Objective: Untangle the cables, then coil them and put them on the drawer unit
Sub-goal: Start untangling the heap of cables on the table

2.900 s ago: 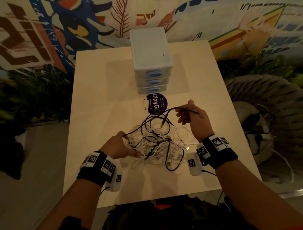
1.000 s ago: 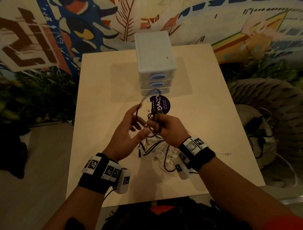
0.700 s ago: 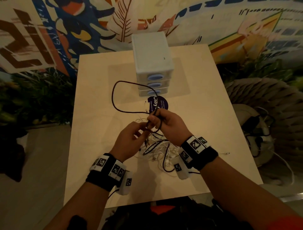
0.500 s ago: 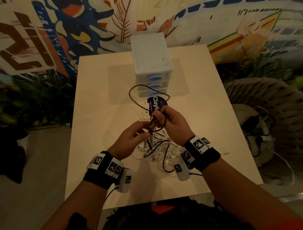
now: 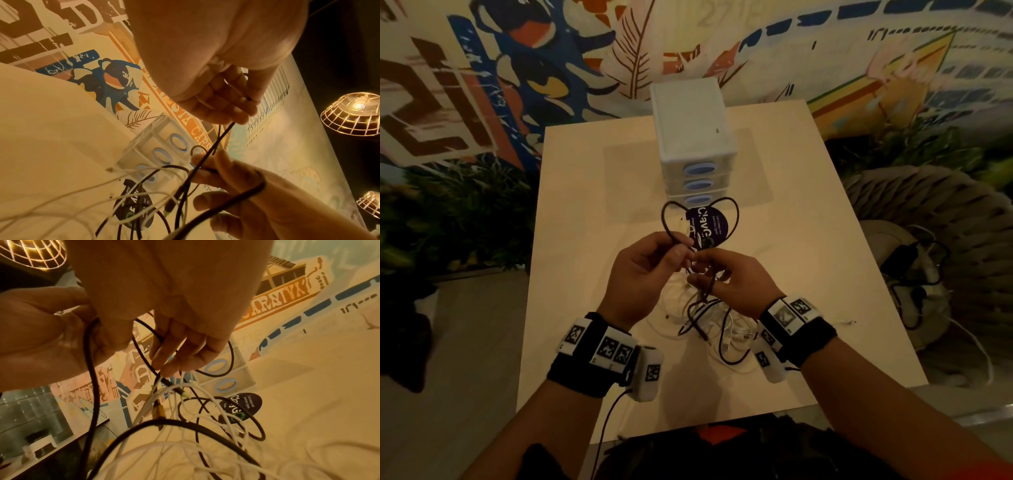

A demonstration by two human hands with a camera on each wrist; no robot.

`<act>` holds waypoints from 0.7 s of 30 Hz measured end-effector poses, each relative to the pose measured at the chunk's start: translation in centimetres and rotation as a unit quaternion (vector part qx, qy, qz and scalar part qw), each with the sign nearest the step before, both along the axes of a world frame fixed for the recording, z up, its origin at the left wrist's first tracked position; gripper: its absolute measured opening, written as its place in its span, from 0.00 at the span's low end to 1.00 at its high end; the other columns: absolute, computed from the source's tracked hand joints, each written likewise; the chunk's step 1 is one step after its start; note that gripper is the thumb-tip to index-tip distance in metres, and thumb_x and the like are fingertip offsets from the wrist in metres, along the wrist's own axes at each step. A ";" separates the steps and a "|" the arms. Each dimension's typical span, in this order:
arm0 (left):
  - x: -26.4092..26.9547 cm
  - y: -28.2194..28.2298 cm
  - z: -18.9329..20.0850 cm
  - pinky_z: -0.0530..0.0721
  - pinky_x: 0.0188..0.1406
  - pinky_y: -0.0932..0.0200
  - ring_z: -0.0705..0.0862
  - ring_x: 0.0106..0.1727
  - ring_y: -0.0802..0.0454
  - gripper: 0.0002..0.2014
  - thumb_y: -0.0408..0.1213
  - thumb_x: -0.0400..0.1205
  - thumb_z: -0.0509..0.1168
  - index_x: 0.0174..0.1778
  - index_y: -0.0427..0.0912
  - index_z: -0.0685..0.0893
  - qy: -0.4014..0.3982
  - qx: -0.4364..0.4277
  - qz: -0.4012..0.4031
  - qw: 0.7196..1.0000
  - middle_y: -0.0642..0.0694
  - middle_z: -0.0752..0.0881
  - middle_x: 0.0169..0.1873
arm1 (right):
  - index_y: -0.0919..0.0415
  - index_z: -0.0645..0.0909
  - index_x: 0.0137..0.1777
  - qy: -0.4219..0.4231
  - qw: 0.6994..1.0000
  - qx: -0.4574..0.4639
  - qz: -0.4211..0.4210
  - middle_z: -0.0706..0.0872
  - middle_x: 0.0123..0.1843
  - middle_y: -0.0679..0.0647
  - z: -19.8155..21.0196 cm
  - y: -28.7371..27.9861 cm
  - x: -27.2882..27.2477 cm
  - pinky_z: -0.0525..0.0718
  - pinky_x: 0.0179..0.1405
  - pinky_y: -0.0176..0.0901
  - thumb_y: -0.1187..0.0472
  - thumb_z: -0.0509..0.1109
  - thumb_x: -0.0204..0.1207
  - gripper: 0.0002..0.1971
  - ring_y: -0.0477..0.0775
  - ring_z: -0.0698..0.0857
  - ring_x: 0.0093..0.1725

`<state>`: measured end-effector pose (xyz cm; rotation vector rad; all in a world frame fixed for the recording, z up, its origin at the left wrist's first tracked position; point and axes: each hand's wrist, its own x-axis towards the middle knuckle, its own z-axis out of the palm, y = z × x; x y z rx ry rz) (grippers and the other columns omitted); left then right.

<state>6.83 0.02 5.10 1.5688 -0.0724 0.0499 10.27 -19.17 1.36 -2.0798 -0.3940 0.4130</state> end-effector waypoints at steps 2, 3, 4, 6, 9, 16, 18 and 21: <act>0.0 0.0 0.1 0.84 0.49 0.64 0.89 0.44 0.56 0.06 0.31 0.85 0.67 0.54 0.40 0.88 -0.007 -0.001 -0.003 1.000 0.50 0.92 0.41 | 0.46 0.89 0.61 -0.037 0.999 -0.033 0.000 0.92 0.52 0.40 0.0 0.3 0.2 0.73 0.44 0.20 0.45 0.75 0.79 0.14 0.27 0.83 0.45; -0.1 0.0 -0.1 0.84 0.51 0.64 0.89 0.46 0.57 0.05 0.32 0.85 0.69 0.54 0.42 0.89 -0.010 0.007 -0.004 1.000 0.51 0.92 0.43 | 0.47 0.90 0.58 -0.056 0.998 -0.041 0.002 0.92 0.50 0.41 0.2 0.4 0.2 0.72 0.42 0.20 0.47 0.75 0.80 0.10 0.26 0.82 0.43; 0.0 0.2 -0.4 0.84 0.52 0.64 0.89 0.48 0.57 0.05 0.34 0.84 0.71 0.55 0.44 0.89 -0.014 0.020 -0.002 1.000 0.52 0.91 0.46 | 0.49 0.91 0.56 -0.074 0.996 -0.044 0.002 0.92 0.49 0.43 0.4 0.5 0.3 0.72 0.41 0.20 0.49 0.75 0.81 0.08 0.25 0.81 0.41; 0.2 0.6 -1.0 0.84 0.50 0.61 0.88 0.48 0.56 0.11 0.42 0.84 0.73 0.61 0.50 0.88 -0.004 0.061 -0.004 0.998 0.52 0.89 0.47 | 0.51 0.90 0.56 -0.091 0.995 -0.040 0.004 0.91 0.49 0.44 0.7 0.6 0.4 0.75 0.42 0.26 0.51 0.74 0.82 0.08 0.28 0.81 0.40; 0.3 0.9 -2.5 0.87 0.47 0.61 0.87 0.47 0.58 0.30 0.51 0.79 0.75 0.77 0.58 0.76 0.076 0.141 -0.025 0.987 0.53 0.86 0.52 | 0.49 0.87 0.55 -0.070 0.997 0.017 -0.036 0.90 0.48 0.44 0.6 1.1 0.5 0.87 0.48 0.44 0.52 0.72 0.83 0.05 0.41 0.87 0.44; -0.8 0.5 -5.5 0.85 0.45 0.52 0.85 0.46 0.53 0.09 0.49 0.84 0.71 0.59 0.60 0.89 0.019 0.224 -0.034 0.974 0.56 0.85 0.45 | 0.45 0.86 0.49 -0.039 0.993 0.097 -0.060 0.91 0.42 0.43 1.2 0.9 0.6 0.88 0.47 0.41 0.57 0.74 0.83 0.04 0.43 0.90 0.43; -0.6 0.6 -5.3 0.84 0.45 0.48 0.85 0.44 0.53 0.07 0.44 0.86 0.70 0.57 0.54 0.91 -0.001 0.238 -0.010 0.971 0.56 0.86 0.43 | 0.44 0.88 0.47 -0.037 0.992 0.094 -0.072 0.91 0.40 0.41 1.2 0.3 0.7 0.87 0.46 0.38 0.56 0.73 0.83 0.05 0.41 0.89 0.42; -0.2 1.4 -4.3 0.84 0.46 0.49 0.84 0.45 0.54 0.09 0.48 0.88 0.63 0.57 0.57 0.88 -0.011 0.249 0.058 0.967 0.56 0.87 0.44 | 0.52 0.88 0.34 -0.031 0.985 0.077 -0.152 0.90 0.31 0.46 1.8 -1.6 1.3 0.84 0.42 0.44 0.50 0.68 0.86 0.19 0.41 0.87 0.33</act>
